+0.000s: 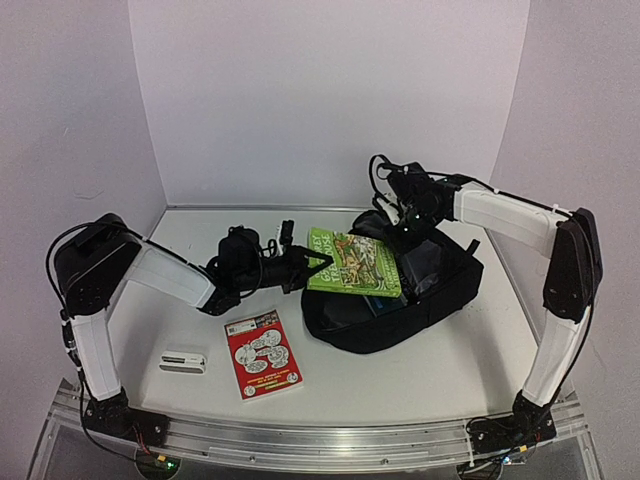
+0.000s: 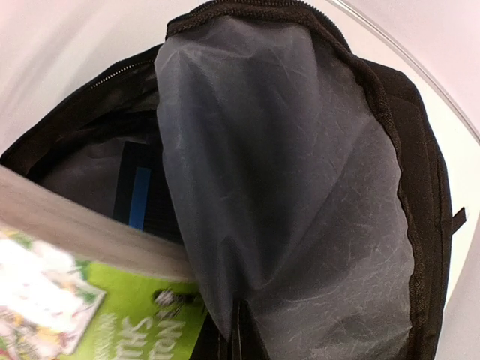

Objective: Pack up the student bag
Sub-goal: Place the book in the student bag.

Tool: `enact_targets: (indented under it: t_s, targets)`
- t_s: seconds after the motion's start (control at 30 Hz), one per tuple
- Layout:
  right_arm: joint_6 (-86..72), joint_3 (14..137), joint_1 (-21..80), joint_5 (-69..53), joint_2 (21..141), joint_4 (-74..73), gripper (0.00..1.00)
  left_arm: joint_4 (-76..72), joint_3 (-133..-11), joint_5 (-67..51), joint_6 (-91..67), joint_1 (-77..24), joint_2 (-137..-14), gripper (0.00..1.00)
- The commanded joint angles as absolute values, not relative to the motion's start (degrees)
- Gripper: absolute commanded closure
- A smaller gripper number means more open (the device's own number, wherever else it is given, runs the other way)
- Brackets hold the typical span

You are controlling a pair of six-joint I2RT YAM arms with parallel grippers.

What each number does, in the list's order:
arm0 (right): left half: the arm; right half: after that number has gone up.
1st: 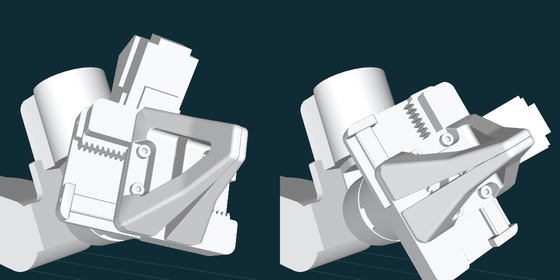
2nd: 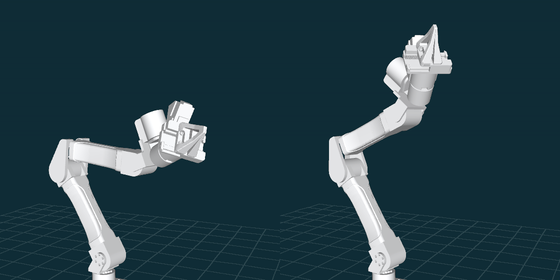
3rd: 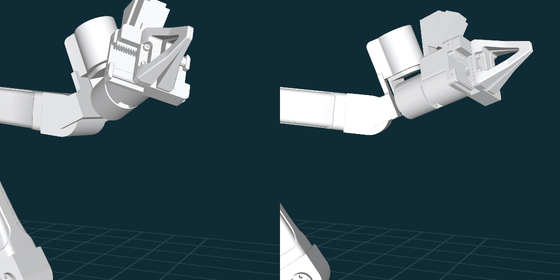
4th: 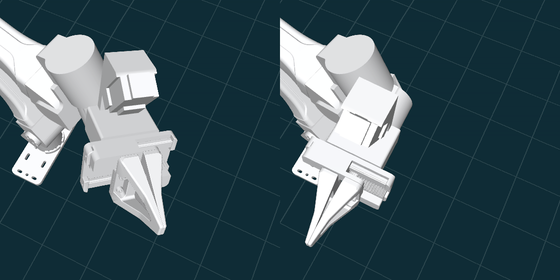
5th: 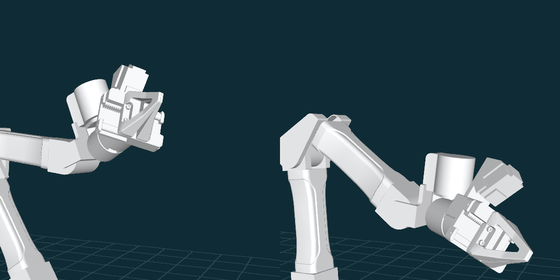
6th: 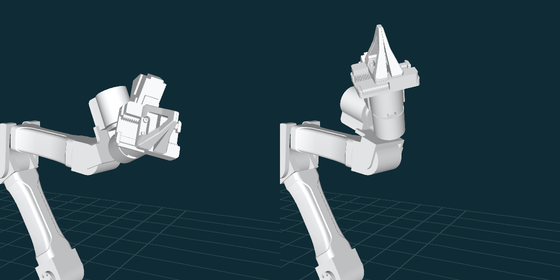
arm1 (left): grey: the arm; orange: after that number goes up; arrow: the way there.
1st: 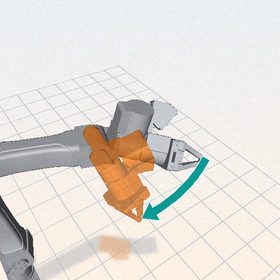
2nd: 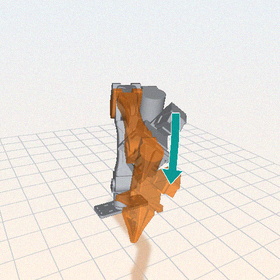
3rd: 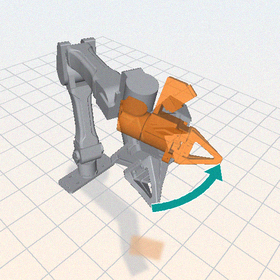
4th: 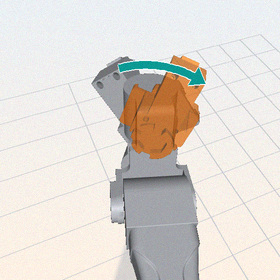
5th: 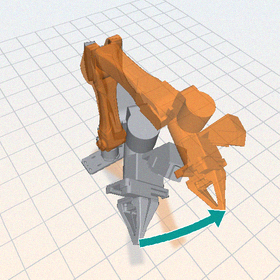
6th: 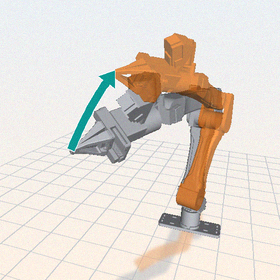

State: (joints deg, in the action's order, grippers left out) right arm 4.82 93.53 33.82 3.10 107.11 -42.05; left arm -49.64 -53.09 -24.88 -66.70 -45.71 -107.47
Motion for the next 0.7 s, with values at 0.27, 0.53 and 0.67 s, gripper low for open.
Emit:
enact_targets:
  t_s: [0.27,0.53,0.67]
  targets:
    - [4.3,96.6,34.8,-0.3,101.7,-39.5,1.0,-63.9,-61.6,-26.2,-74.6,-47.1,-119.6,1.0]
    - [3.7,95.4,34.8,-2.9,101.3,-39.5,1.0,-61.6,-66.0,-25.0,-73.5,-47.8,-119.3,1.0]
    - [3.6,95.5,34.8,-3.5,101.0,-39.5,1.0,-61.0,-68.4,-23.3,-73.4,-48.0,-119.1,1.0]
